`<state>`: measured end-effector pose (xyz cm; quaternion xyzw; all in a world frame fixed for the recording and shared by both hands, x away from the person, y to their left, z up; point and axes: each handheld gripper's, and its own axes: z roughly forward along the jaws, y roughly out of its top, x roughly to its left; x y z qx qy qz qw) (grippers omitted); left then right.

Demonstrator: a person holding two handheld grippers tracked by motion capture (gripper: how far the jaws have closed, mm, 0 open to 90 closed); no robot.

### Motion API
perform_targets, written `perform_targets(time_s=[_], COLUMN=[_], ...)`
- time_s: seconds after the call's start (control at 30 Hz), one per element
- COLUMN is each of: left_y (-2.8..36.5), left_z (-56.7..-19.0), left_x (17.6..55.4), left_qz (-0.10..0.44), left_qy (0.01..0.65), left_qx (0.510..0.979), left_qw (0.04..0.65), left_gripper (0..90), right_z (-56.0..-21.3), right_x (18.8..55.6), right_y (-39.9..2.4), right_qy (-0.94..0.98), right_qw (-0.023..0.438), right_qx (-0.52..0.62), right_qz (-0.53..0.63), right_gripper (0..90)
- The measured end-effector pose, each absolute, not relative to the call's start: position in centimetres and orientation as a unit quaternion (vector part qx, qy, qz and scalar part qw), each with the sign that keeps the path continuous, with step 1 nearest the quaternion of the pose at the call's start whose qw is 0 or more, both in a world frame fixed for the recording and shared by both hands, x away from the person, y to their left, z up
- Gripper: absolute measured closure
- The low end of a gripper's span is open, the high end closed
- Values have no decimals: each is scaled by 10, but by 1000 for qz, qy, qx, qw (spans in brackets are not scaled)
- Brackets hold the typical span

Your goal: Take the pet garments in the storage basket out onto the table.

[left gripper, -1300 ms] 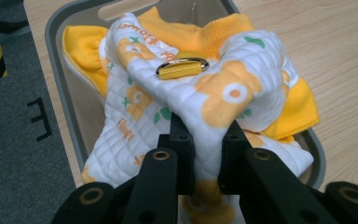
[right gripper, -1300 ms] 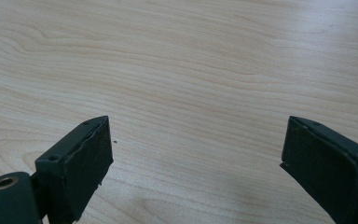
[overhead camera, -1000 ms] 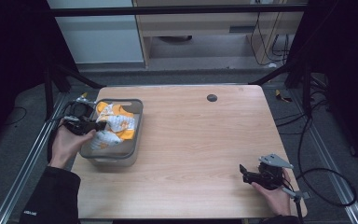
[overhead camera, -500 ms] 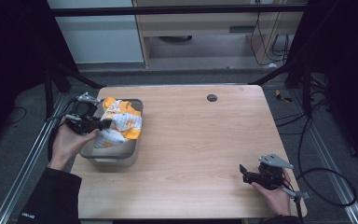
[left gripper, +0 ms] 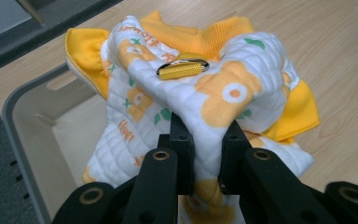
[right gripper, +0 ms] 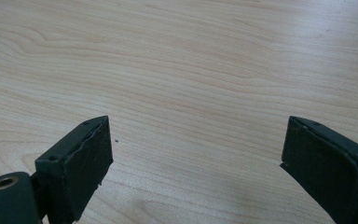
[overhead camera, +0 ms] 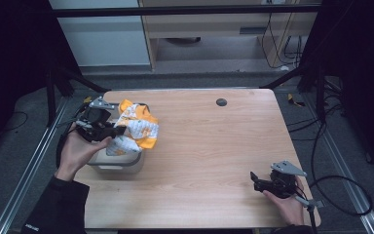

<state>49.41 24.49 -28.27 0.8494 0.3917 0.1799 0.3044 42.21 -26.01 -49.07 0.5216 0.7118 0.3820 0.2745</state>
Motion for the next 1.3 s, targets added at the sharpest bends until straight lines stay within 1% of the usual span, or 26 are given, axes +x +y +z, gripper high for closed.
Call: perform_targets(time_s=[0.23,0.5,1.07,1.3], left_y=[226,211,178,165], left_z=[-279,-279,-293,-300], left_x=[488,485,480,479], left_qz=[174,168,156,150], left_qy=[361,346,305,290], left_qx=[861,868,883,891], left_qw=[312,313,322,315], left_gripper=[797,797,797,797], right_z=[-491,-491,-492,-491], right_x=[422,422,422,421], right_y=[-260,-260,-261,-260], right_qy=[713,713,714,712], right_qw=[274,276,280,279], right_qx=[521,519,516,518], right_qz=[382,382,381,384], right_gripper=[85,86,86,86])
